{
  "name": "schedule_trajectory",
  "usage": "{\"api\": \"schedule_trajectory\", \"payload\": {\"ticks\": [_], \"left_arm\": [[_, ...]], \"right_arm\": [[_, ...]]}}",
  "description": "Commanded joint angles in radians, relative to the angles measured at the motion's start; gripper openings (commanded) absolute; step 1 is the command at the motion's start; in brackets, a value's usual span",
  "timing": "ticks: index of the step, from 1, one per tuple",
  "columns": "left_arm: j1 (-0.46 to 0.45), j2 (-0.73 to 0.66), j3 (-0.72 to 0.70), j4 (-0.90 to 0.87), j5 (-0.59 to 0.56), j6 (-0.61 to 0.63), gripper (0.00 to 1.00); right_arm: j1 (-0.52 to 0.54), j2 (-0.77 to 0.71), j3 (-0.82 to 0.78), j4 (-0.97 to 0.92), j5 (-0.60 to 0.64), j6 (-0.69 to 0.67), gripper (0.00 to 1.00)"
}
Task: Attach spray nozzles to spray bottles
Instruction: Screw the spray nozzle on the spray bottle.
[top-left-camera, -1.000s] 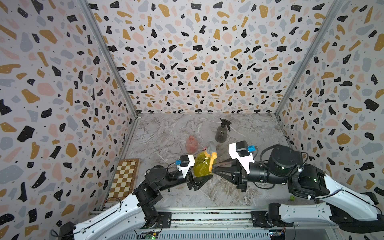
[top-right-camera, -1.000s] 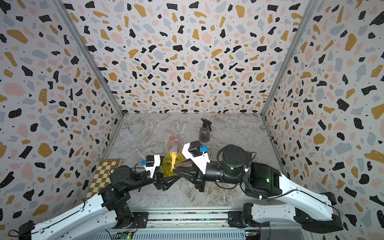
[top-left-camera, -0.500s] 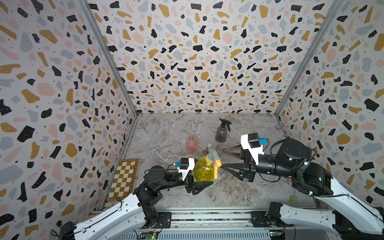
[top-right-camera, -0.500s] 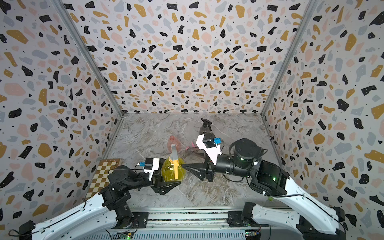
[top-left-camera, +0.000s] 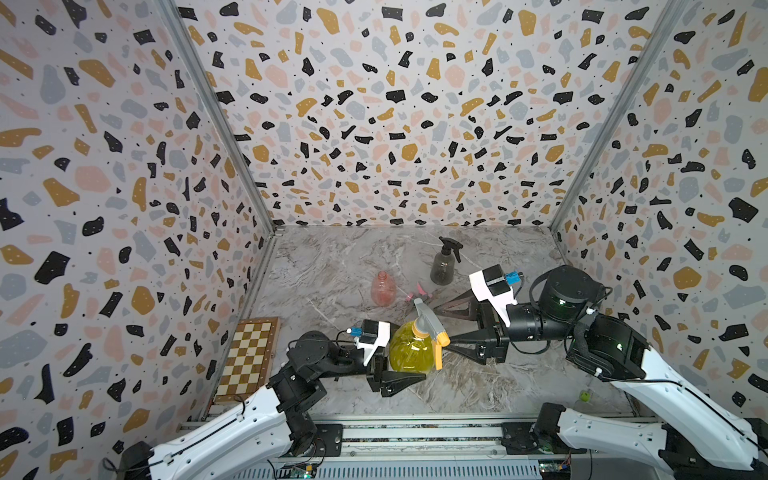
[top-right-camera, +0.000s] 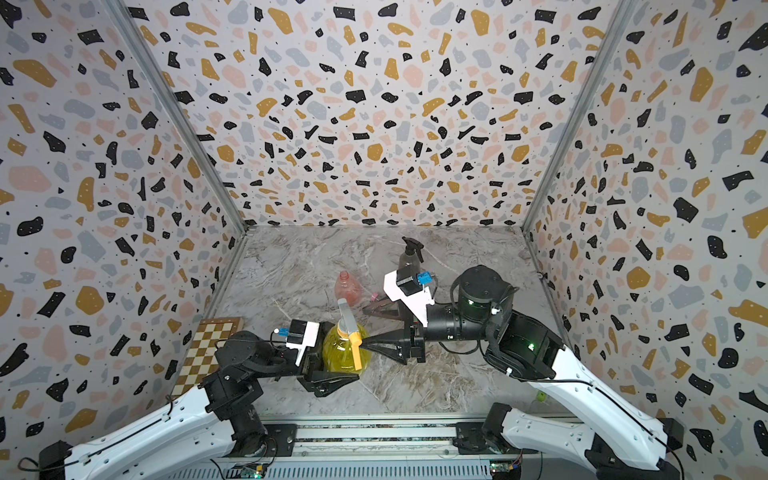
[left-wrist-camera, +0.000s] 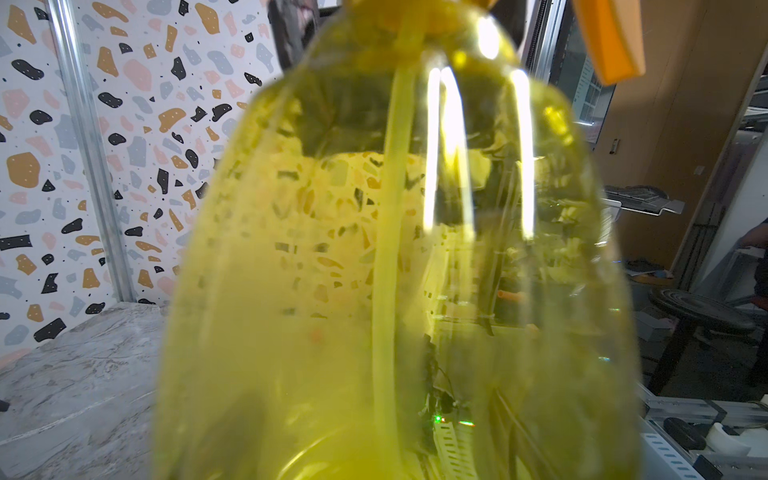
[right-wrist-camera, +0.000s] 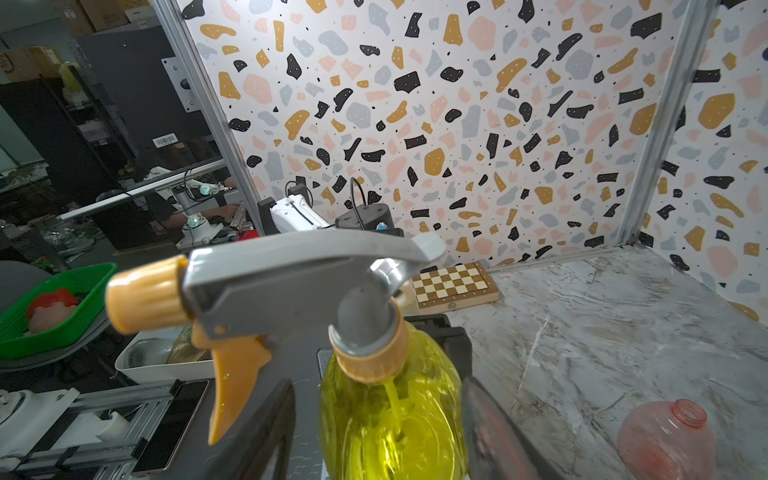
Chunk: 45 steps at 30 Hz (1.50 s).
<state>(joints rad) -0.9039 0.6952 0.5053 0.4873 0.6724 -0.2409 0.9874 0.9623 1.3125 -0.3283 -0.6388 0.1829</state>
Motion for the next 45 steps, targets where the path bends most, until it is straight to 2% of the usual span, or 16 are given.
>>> {"api": "schedule_trajectory", "payload": {"ticks": [1,19,28,32,40,45], "left_arm": [[0.007,0.007,0.011,0.07,0.023,-0.009,0.0],[0.007,0.02,0.009,0.065,0.002,-0.005,0.0],[0.007,0.018,0.025,0.06,-0.054,-0.012,0.0],[0.007,0.014,0.035,0.05,-0.092,-0.011,0.0],[0.006,-0.02,0.052,0.006,-0.262,0.003,0.0],[0.005,-0.025,0.065,-0.026,-0.396,0.035,0.0]], "right_arm": [[0.008,0.007,0.031,0.033,-0.023,0.003,0.64],[0.043,0.041,0.037,0.074,0.001,-0.002,0.5],[0.075,0.046,0.024,0.061,0.051,-0.01,0.31],[0.092,0.048,0.021,0.053,0.083,-0.007,0.26],[0.173,0.079,0.009,0.008,0.275,0.075,0.25],[0.257,0.131,0.009,-0.025,0.52,0.207,0.25]]}}
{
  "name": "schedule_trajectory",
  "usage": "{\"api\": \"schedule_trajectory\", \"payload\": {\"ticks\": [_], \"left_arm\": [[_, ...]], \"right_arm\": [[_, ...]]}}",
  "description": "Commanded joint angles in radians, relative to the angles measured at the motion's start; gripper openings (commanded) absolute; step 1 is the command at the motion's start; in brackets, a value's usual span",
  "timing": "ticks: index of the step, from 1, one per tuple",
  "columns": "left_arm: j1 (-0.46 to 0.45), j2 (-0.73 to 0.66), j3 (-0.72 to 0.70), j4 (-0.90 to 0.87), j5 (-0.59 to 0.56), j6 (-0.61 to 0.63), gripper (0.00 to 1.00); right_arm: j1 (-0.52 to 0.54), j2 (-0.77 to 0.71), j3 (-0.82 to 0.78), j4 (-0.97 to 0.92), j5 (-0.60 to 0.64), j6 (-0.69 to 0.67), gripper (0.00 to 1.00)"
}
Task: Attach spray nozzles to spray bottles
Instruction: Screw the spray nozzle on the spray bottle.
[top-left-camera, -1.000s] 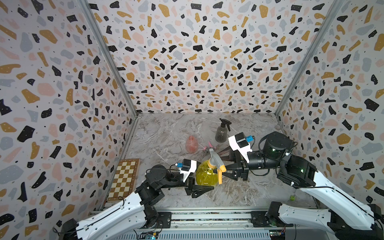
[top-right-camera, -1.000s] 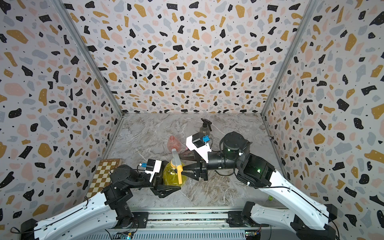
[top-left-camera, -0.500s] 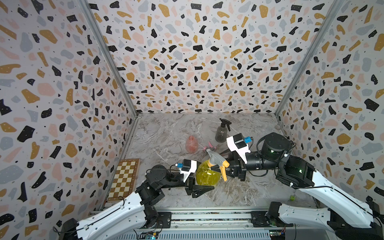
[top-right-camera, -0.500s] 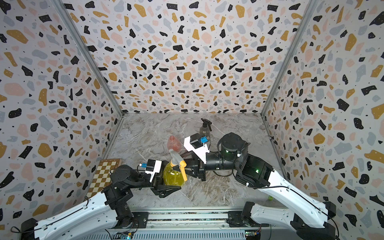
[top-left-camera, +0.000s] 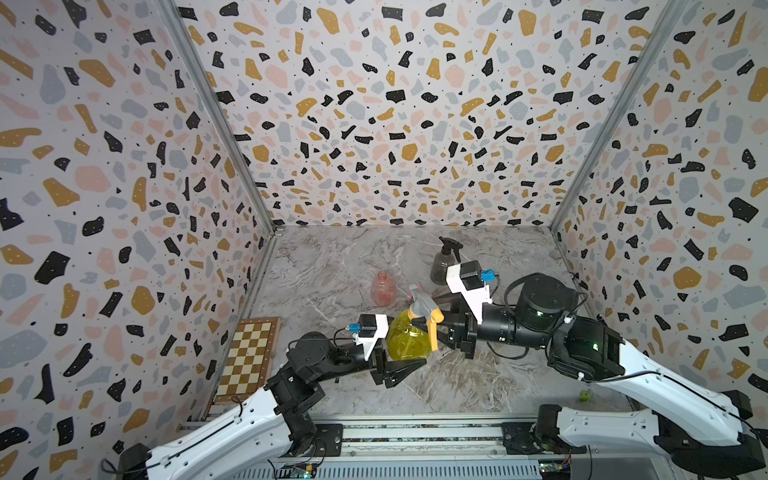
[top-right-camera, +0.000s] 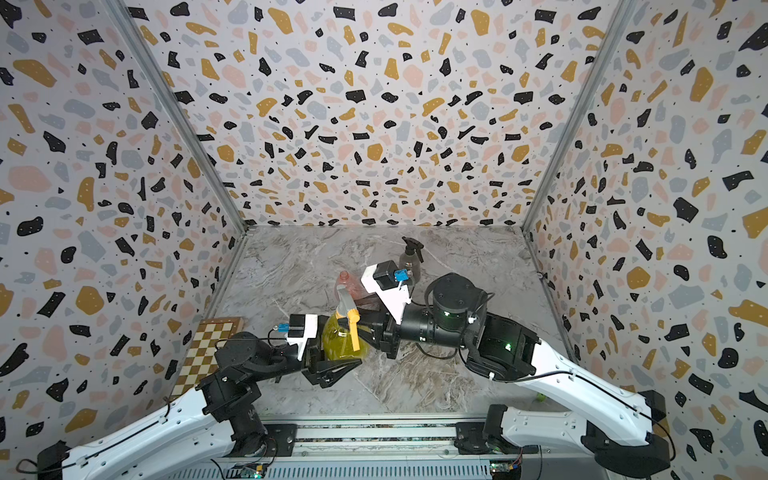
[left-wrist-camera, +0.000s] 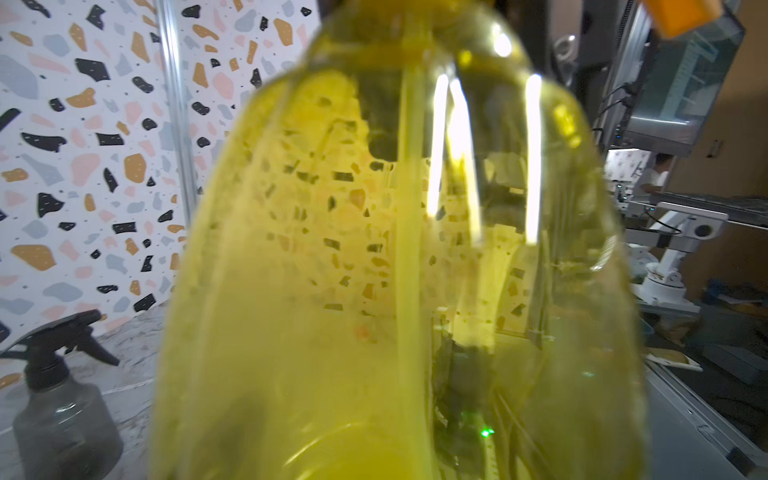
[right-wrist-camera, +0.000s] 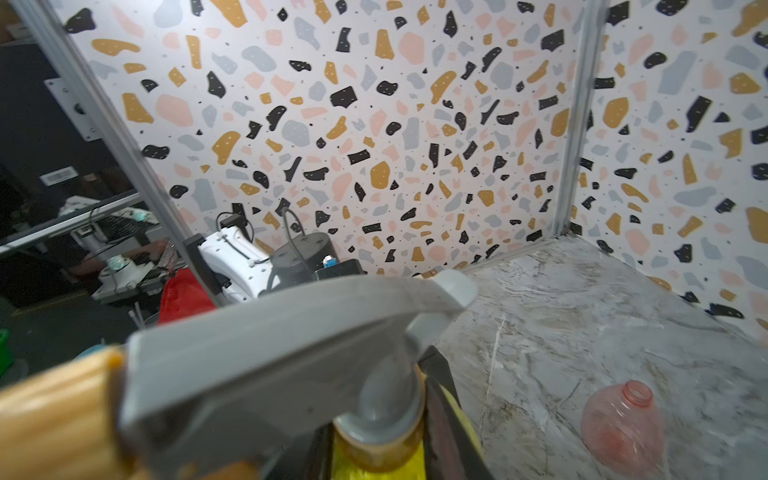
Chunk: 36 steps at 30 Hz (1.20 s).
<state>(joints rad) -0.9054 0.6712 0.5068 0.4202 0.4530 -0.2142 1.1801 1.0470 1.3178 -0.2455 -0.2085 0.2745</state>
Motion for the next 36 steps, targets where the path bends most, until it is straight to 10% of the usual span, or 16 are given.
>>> {"api": "schedule_trajectory", "payload": {"ticks": [1,6,18,28,36], "left_arm": [[0.006,0.001,0.067,0.034,-0.202,0.014,0.0],[0.007,0.018,0.065,0.032,-0.282,0.024,0.0],[0.007,-0.008,0.061,0.008,-0.23,0.022,0.0],[0.007,-0.025,0.057,0.013,-0.078,0.028,0.0],[0.007,-0.016,0.08,0.014,0.191,0.009,0.0]], "right_arm": [[0.088,0.059,0.006,-0.112,0.151,0.141,0.26],[0.178,0.135,0.034,-0.106,0.402,0.244,0.25],[0.203,0.062,0.05,-0.05,0.445,0.119,0.47],[0.172,-0.092,0.031,-0.083,0.184,-0.077,0.69],[-0.244,-0.066,0.065,-0.08,-0.476,-0.092,0.73]]}}
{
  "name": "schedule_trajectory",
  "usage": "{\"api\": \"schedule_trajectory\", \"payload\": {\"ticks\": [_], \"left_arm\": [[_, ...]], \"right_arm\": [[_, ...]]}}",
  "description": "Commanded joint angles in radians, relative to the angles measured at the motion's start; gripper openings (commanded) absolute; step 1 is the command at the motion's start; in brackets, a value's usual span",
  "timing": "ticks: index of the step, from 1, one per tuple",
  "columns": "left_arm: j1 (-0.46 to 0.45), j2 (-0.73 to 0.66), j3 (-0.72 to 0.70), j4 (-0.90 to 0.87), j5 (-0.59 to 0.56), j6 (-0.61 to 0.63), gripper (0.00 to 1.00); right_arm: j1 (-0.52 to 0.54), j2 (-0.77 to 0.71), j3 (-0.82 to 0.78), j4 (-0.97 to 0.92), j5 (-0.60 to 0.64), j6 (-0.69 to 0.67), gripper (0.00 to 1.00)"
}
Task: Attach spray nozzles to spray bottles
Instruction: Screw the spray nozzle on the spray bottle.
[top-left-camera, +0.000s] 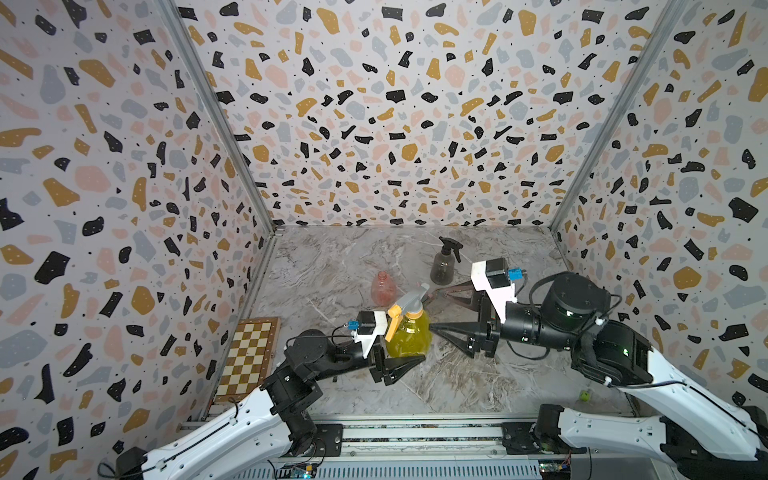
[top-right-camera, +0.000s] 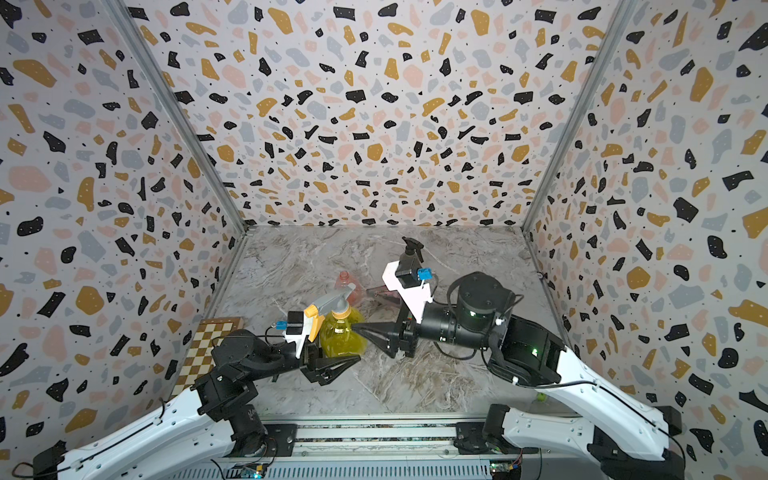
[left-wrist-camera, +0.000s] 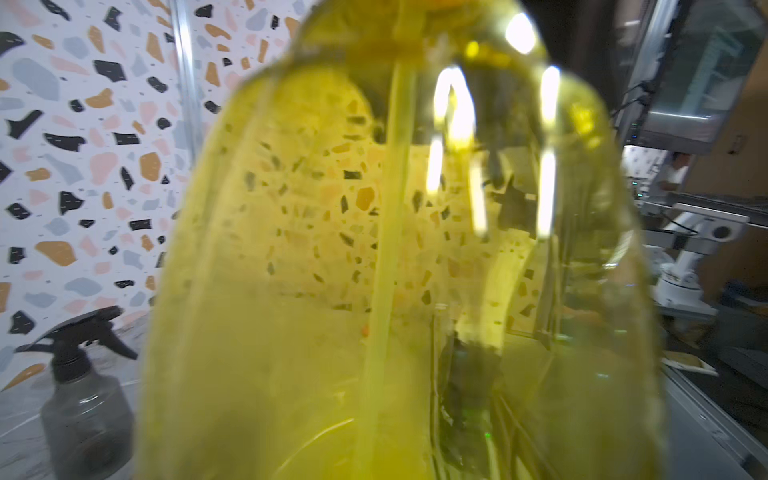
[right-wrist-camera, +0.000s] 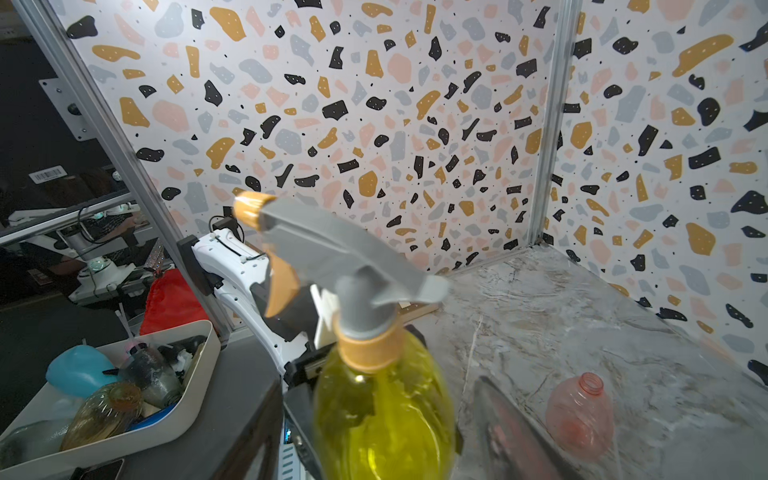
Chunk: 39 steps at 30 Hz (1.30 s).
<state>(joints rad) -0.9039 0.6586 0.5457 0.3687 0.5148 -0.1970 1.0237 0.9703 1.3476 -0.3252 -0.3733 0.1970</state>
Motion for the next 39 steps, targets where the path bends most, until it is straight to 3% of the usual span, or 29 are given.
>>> {"api": "schedule_trajectory", "payload": {"ticks": [1,14,23,33,39], "left_arm": [[0.005,-0.002,0.044,0.061,0.142,-0.009,0.0],[0.005,0.02,0.06,0.035,0.192,-0.014,0.0],[0.005,0.035,0.068,0.028,0.186,-0.012,0.0],[0.005,0.041,0.064,0.03,0.172,-0.013,0.0],[0.005,0.041,0.065,0.032,0.157,-0.014,0.0]], "right_arm": [[-0.106,0.014,0.036,0.007,-0.351,-0.012,0.73],[-0.11,0.078,0.116,0.01,-0.482,-0.047,0.69],[-0.033,0.142,0.171,-0.07,-0.4,-0.116,0.64],[-0.007,0.152,0.162,-0.059,-0.377,-0.116,0.5],[-0.006,0.15,0.143,-0.046,-0.367,-0.107,0.36]]}}
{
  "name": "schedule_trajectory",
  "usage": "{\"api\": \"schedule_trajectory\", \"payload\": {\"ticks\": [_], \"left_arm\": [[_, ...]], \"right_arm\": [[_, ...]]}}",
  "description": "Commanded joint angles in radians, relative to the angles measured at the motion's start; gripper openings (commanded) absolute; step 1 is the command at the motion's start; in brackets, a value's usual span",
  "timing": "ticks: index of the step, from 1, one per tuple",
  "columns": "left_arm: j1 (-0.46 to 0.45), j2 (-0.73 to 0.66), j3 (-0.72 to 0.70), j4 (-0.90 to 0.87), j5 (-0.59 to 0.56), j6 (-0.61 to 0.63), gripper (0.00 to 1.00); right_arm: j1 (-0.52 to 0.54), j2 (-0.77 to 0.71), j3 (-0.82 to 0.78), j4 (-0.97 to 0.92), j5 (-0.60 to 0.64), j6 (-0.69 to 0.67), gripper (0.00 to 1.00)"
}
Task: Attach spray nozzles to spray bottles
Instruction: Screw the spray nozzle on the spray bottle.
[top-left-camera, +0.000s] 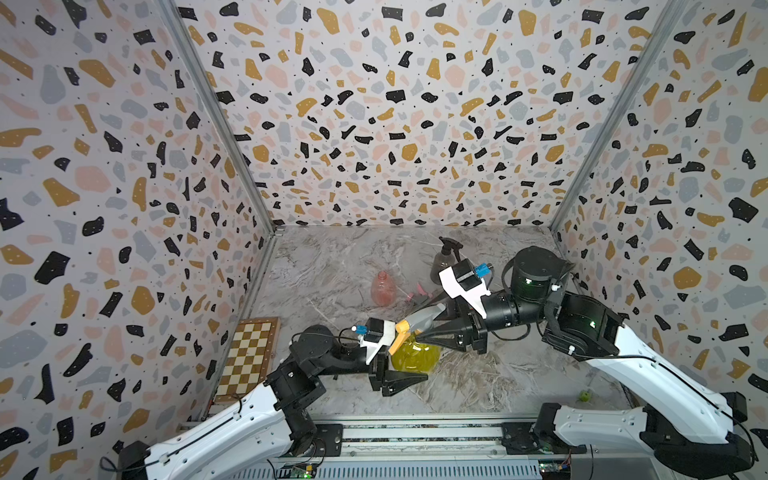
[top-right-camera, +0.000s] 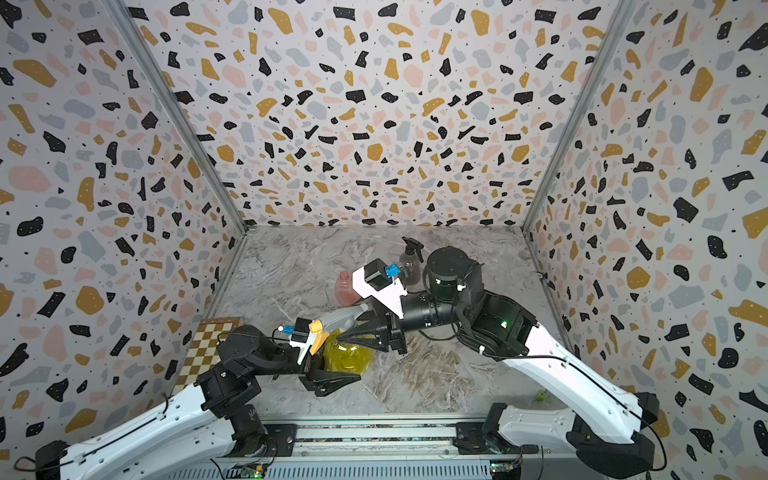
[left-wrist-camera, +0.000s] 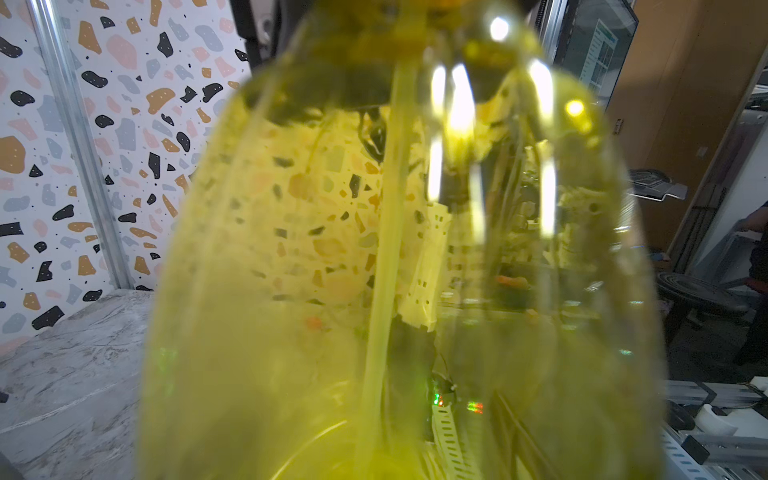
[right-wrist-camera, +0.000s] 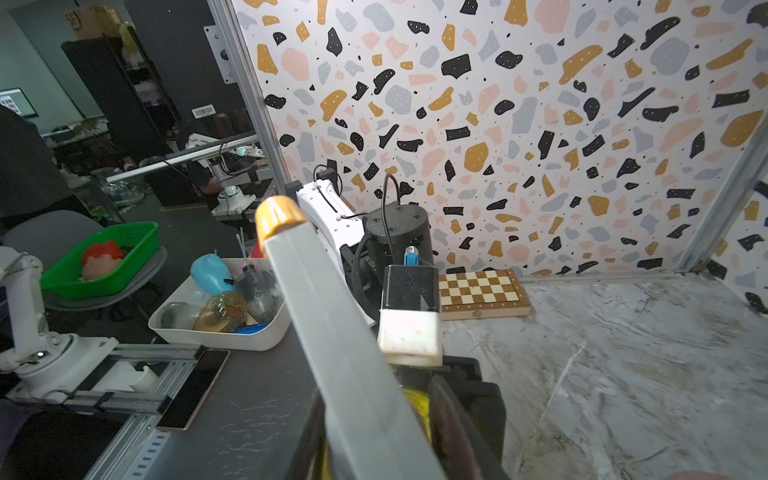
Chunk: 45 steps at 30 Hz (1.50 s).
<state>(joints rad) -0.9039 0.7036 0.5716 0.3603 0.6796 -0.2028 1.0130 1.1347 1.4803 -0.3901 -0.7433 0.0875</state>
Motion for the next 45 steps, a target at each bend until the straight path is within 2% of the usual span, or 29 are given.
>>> {"api": "schedule_trajectory", "payload": {"ticks": [1,6,11,15,17,21,25,29,32,35,40,45], "left_arm": [[0.005,-0.005,0.038,0.043,-0.013,-0.011,0.0],[0.005,-0.023,0.037,0.083,-0.09,-0.039,0.0],[0.005,-0.045,0.05,0.088,-0.206,-0.051,0.0],[0.004,-0.049,0.068,0.065,-0.324,-0.039,0.0],[0.005,-0.047,0.078,0.048,-0.385,-0.028,0.0],[0.003,-0.036,0.094,0.018,-0.492,-0.011,0.0],[0.001,-0.009,0.115,-0.008,-0.544,0.001,0.0],[0.0,0.014,0.123,-0.015,-0.569,0.003,0.0],[0.0,0.021,0.126,-0.021,-0.559,0.0,0.0],[0.0,0.016,0.125,-0.032,-0.531,0.002,0.0],[0.0,0.004,0.12,-0.041,-0.471,0.006,0.0],[0.0,-0.004,0.113,-0.041,-0.406,0.018,0.0]], "right_arm": [[0.007,-0.019,0.004,0.021,0.007,0.007,0.33],[0.04,-0.035,-0.052,0.056,0.067,0.035,0.27],[0.111,-0.054,-0.121,0.08,0.215,0.076,0.27],[0.151,-0.057,-0.183,0.105,0.339,0.172,0.27],[0.172,-0.054,-0.206,0.111,0.414,0.221,0.27],[0.252,-0.024,-0.224,0.092,0.642,0.325,0.27],[0.338,0.016,-0.229,0.085,0.868,0.406,0.28],[0.394,0.042,-0.224,0.108,1.028,0.47,0.29],[0.401,0.048,-0.212,0.136,1.05,0.466,0.34],[0.402,0.03,-0.193,0.147,1.042,0.407,0.39],[0.402,-0.059,-0.192,0.164,0.992,0.274,0.57],[0.401,-0.152,-0.184,0.156,0.877,0.15,0.66]]}}
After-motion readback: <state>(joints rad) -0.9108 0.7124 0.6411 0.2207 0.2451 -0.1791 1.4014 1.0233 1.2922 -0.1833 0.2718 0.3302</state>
